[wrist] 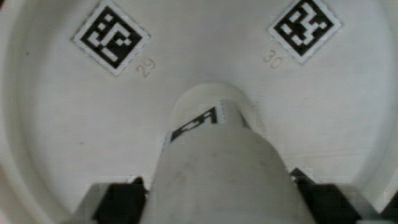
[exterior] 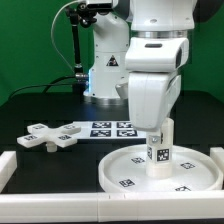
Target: Assemble round table
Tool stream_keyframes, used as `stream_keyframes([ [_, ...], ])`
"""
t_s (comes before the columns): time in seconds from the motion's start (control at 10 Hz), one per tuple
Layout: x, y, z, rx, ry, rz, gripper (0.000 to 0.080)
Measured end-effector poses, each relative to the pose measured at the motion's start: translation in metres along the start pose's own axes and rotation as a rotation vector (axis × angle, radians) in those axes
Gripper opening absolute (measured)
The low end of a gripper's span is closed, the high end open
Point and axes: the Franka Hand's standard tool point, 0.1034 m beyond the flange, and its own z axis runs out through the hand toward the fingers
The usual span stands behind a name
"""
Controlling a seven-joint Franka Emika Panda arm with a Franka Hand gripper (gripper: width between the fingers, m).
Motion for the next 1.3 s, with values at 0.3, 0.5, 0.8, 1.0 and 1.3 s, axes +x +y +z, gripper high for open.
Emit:
stream_keyframes([
  [0.3, -0.0001, -0.0002, -0.0003, 0.006, 0.007, 0.217, 0.0409],
  [0.5, -0.0003, -0.0007, 0.0000, 0.017, 0.020, 0.427, 0.0409],
  [0.8, 0.0000, -0.0015, 0.0008, 0.026, 0.035, 0.679, 0.0409],
  [1.0, -0.0004, -0.0019, 0.0011, 0.030, 0.034, 0.832, 0.0409],
  [1.3, -0.0003, -0.0026, 0.0014, 0.036, 0.030, 1.040, 0.0409],
])
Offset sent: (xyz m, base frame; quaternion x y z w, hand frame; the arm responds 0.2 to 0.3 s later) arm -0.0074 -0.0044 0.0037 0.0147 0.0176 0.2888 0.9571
